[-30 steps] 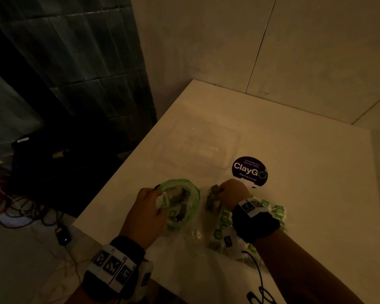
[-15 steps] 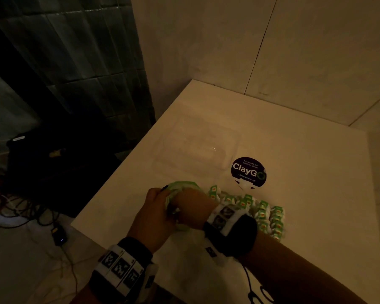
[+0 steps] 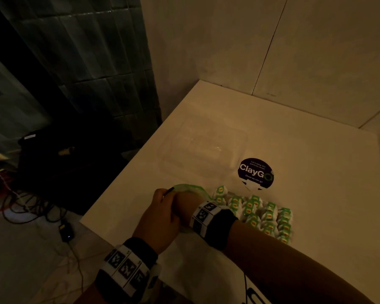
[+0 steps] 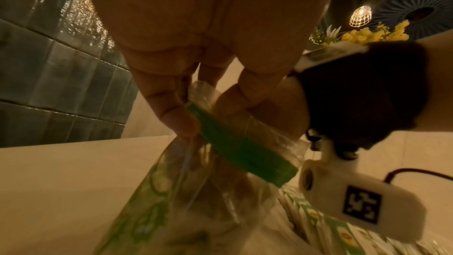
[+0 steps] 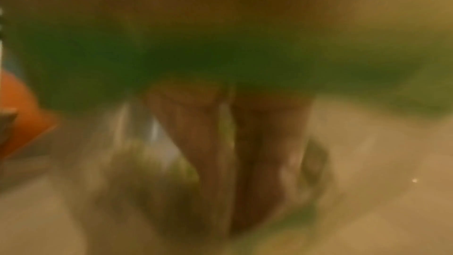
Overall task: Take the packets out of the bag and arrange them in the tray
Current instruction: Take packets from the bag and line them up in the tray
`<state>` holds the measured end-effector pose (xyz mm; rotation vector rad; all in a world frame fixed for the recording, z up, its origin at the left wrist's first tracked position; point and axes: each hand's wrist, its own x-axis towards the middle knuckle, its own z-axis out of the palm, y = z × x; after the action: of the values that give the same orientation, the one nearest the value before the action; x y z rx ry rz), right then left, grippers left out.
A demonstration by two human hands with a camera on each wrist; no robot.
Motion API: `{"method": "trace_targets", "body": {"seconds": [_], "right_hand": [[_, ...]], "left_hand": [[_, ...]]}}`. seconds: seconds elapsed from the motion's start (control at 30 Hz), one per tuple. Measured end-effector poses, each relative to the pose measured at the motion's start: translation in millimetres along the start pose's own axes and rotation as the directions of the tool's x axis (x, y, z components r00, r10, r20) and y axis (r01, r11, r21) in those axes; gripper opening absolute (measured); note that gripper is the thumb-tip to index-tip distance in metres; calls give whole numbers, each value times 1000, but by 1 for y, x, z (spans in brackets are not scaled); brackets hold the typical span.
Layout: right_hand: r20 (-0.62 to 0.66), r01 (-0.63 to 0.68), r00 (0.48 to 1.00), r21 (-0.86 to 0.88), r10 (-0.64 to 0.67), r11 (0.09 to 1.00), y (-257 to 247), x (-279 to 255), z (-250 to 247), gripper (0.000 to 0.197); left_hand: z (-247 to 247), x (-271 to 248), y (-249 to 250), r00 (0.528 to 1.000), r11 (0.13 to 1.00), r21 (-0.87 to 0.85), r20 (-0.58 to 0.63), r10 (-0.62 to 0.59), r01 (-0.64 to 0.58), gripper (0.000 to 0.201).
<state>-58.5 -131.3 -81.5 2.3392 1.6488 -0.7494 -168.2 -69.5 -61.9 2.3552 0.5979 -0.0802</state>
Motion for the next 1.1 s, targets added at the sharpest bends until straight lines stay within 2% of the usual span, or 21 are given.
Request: {"method": "trace_targets", "body": {"seconds": [0.07, 0.13, 0.2, 0.23, 0.27, 0.3, 0.33, 0.37, 0.43, 0.47, 0.5, 0.57, 0.63, 0.77, 0.83, 1.0, 1.1], "right_hand": [[-36, 61, 997, -109, -65, 992, 1, -9, -11, 26], [-154, 66, 985, -33, -71, 997, 4, -26, -21, 29], [-321, 138, 942, 109, -96, 984, 9, -46, -29, 39], [-415, 160, 908, 226, -54, 961, 13, -55, -31, 38], [-524, 195, 851, 355, 22, 914, 18, -66, -34, 30], [-581, 203, 800, 496, 149, 844, 27, -75, -36, 20], [-579, 210, 760, 649, 295, 731, 38, -84, -37, 11], [-520, 230, 742, 790, 423, 568, 50, -91, -38, 7], [-344, 245, 771, 937, 536, 249, 73, -104, -37, 14], [-284, 229, 794, 959, 537, 168, 83, -108, -35, 17], [-245, 194, 807, 969, 537, 150, 91, -110, -31, 17], [-178, 58, 812, 972, 556, 226, 100, -112, -23, 7], [-97, -87, 817, 953, 569, 289, 101, -111, -16, 9], [153, -352, 853, 875, 499, 334, 88, -95, 1, 13], [197, -411, 864, 808, 464, 422, 82, -81, 10, 19], [219, -452, 890, 543, 401, 708, 76, -53, 27, 29], [191, -474, 880, 439, 436, 764, 75, -45, 34, 18]], "left_hand": [[-1, 1, 0, 1000, 1000, -20, 2, -7, 7, 53], [-3, 1, 0, 1000, 999, -39, -1, -4, 4, 54], [-5, 2, 0, 1000, 999, -48, -20, 2, -2, 52], [-6, 3, -1, 1000, 999, -43, -24, -6, 5, 53], [-6, 3, -1, 1000, 1000, -28, -25, -14, 13, 54], [-6, 3, -1, 1000, 1000, -10, -24, -17, 17, 55], [-6, 3, -2, 1000, 1000, 3, -24, -19, 19, 54], [-6, 2, -2, 999, 1000, 7, -26, -22, 22, 53], [-5, 2, -1, 999, 999, 18, -26, -39, 39, 52], [-5, 1, -1, 998, 998, 22, -22, -52, 53, 52], [-5, 1, 0, 998, 998, 20, -20, -64, 64, 51], [-5, 0, 2, 997, 998, 6, -19, -69, 69, 51], [-5, 0, 4, 998, 998, -3, -19, -60, 60, 51], [-4, 1, 4, 998, 997, -24, -10, -69, 68, 52], [-3, 1, 2, 997, 997, -8, -14, -71, 71, 53], [-3, 0, 1, 997, 997, -21, -13, -76, 76, 53], [-3, -2, 1, 997, 997, -9, -12, -77, 77, 54]]}}
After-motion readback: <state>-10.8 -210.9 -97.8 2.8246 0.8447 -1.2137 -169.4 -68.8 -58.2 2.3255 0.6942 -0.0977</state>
